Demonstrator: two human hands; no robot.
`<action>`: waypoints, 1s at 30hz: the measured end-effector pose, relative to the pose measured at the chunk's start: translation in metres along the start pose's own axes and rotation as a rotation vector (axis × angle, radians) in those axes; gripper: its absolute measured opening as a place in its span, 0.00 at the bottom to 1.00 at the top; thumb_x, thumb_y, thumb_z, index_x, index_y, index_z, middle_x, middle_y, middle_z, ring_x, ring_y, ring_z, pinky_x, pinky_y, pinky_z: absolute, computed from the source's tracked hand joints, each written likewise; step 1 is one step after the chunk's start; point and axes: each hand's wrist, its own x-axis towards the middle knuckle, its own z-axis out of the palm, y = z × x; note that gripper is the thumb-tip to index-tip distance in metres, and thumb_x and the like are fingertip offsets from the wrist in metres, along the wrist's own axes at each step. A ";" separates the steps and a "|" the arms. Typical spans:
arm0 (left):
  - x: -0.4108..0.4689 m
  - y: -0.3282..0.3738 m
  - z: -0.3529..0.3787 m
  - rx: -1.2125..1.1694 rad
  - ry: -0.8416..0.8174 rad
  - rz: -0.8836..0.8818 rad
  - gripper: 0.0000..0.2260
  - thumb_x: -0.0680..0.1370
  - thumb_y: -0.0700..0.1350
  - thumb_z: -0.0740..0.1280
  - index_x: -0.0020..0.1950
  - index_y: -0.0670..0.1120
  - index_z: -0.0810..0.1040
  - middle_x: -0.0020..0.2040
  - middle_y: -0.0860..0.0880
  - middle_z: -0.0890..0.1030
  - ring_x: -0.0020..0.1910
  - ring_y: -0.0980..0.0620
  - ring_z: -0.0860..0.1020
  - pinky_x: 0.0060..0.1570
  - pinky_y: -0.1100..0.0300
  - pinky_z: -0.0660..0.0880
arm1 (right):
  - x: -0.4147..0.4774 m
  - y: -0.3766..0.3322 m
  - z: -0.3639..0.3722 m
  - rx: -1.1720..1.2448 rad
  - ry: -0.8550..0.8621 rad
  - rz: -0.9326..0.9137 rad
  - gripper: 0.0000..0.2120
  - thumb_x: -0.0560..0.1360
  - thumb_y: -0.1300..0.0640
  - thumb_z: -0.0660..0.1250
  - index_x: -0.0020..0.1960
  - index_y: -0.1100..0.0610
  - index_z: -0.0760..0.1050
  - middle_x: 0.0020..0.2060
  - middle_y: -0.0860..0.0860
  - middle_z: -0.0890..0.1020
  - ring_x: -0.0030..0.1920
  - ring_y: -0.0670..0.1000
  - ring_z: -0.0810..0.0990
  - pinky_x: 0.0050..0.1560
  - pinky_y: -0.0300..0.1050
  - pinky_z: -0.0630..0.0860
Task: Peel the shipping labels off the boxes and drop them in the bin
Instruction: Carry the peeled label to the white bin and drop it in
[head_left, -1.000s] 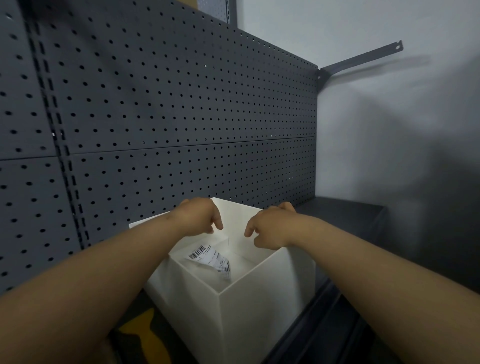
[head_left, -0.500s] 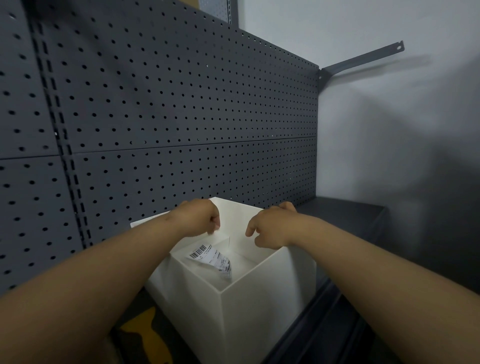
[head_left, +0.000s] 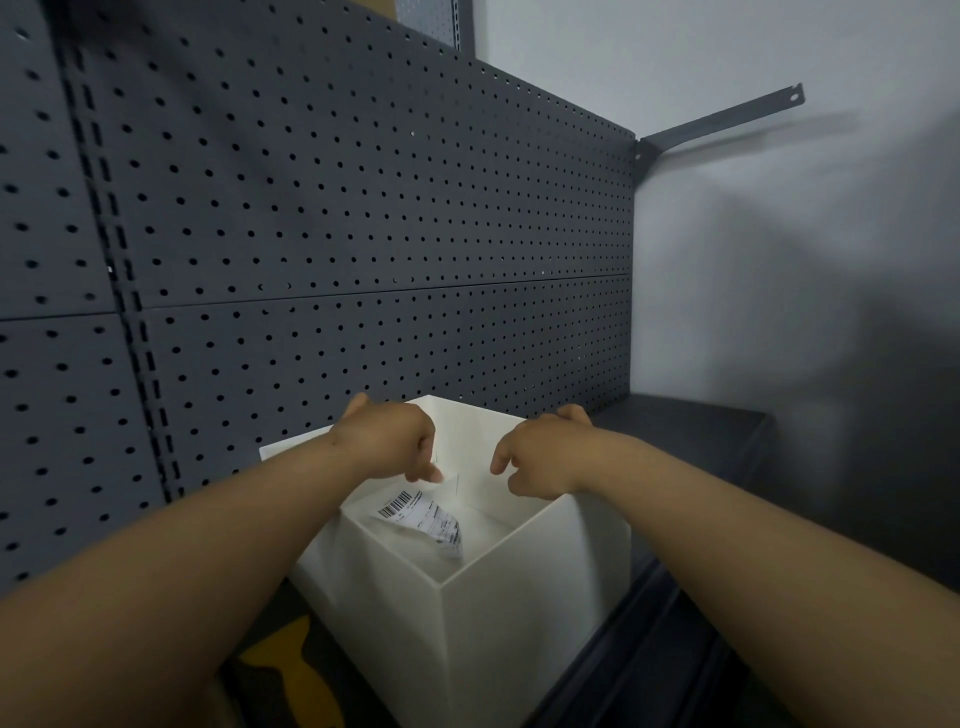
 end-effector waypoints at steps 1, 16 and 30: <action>0.000 0.000 0.000 0.024 -0.003 -0.009 0.13 0.72 0.58 0.69 0.36 0.51 0.73 0.37 0.57 0.78 0.44 0.55 0.75 0.63 0.53 0.57 | 0.001 0.000 0.001 -0.002 0.000 0.001 0.20 0.77 0.58 0.56 0.67 0.47 0.73 0.63 0.47 0.76 0.66 0.53 0.69 0.72 0.53 0.50; -0.005 0.003 -0.003 0.046 0.027 -0.069 0.22 0.78 0.63 0.56 0.33 0.53 0.79 0.32 0.55 0.75 0.45 0.54 0.74 0.66 0.52 0.55 | 0.007 0.001 0.005 -0.027 0.012 0.020 0.20 0.75 0.60 0.56 0.66 0.54 0.73 0.64 0.52 0.77 0.64 0.54 0.72 0.70 0.54 0.53; -0.007 -0.001 0.001 0.088 0.117 -0.087 0.05 0.74 0.55 0.68 0.46 0.57 0.82 0.58 0.54 0.73 0.63 0.49 0.67 0.67 0.52 0.54 | 0.008 0.002 0.005 -0.024 0.000 0.027 0.21 0.75 0.60 0.56 0.67 0.54 0.72 0.66 0.52 0.76 0.65 0.54 0.72 0.70 0.54 0.52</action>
